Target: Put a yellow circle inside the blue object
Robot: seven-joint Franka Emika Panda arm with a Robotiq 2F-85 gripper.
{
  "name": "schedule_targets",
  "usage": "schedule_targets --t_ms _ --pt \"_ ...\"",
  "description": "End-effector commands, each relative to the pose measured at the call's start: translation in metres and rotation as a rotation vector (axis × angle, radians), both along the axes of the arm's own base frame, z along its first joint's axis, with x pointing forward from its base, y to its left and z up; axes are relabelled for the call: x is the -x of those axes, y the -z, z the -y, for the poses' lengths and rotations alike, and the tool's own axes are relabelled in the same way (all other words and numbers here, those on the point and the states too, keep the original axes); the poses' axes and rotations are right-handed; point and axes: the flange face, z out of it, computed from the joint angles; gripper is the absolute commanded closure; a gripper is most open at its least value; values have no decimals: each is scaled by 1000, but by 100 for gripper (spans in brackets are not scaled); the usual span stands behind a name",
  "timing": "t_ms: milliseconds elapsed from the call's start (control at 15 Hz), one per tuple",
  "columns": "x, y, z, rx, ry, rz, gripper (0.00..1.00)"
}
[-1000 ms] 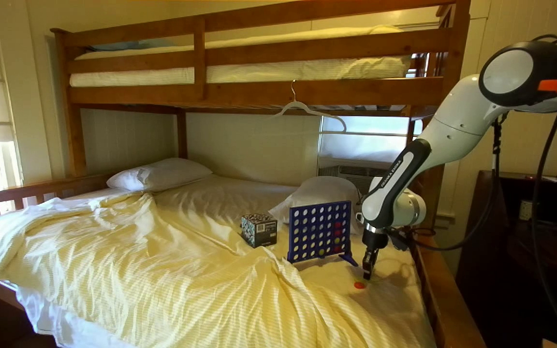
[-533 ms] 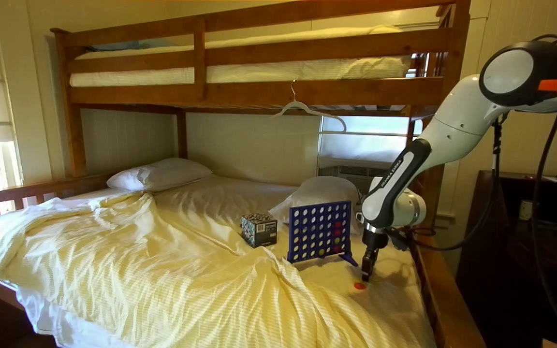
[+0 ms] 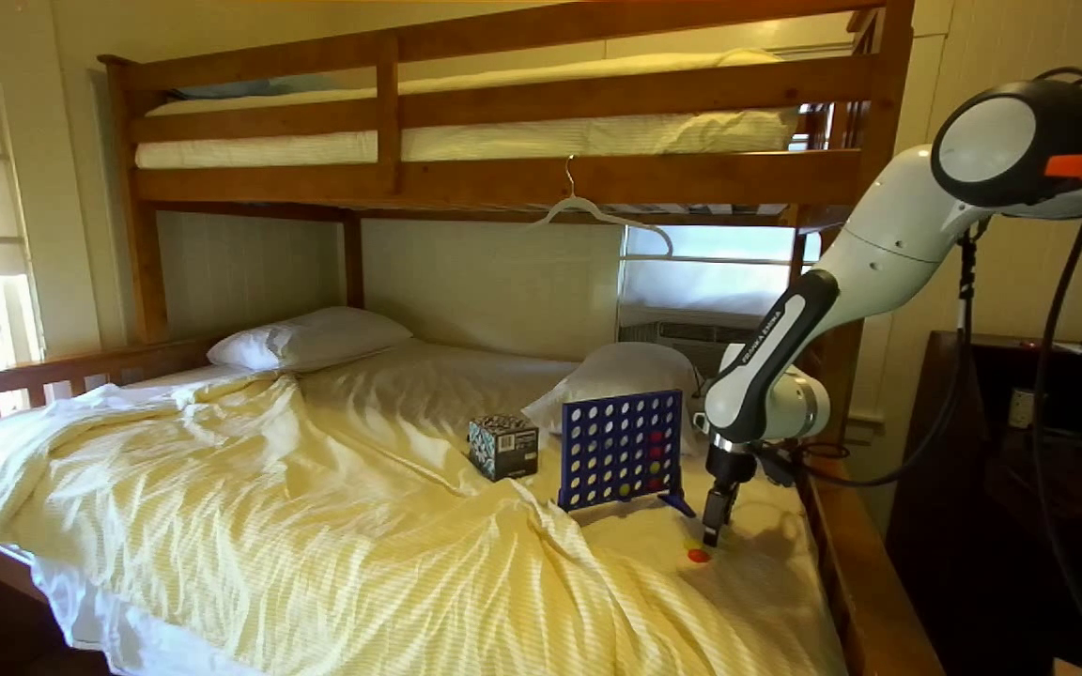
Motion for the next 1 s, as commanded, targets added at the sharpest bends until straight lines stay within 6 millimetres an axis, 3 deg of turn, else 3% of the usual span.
schedule_targets --t_ms 0,333,467,600,667,933 --pt "5 -3 3 -1 3 -19 0" --pt "8 -2 6 3 16 -46 2" --pt "7 -2 7 -1 19 -43 10" --pt "6 -2 6 -6 15 -33 26" --pt "6 -2 6 -7 15 -27 39" --pt "5 -1 4 -13 7 -18 69"
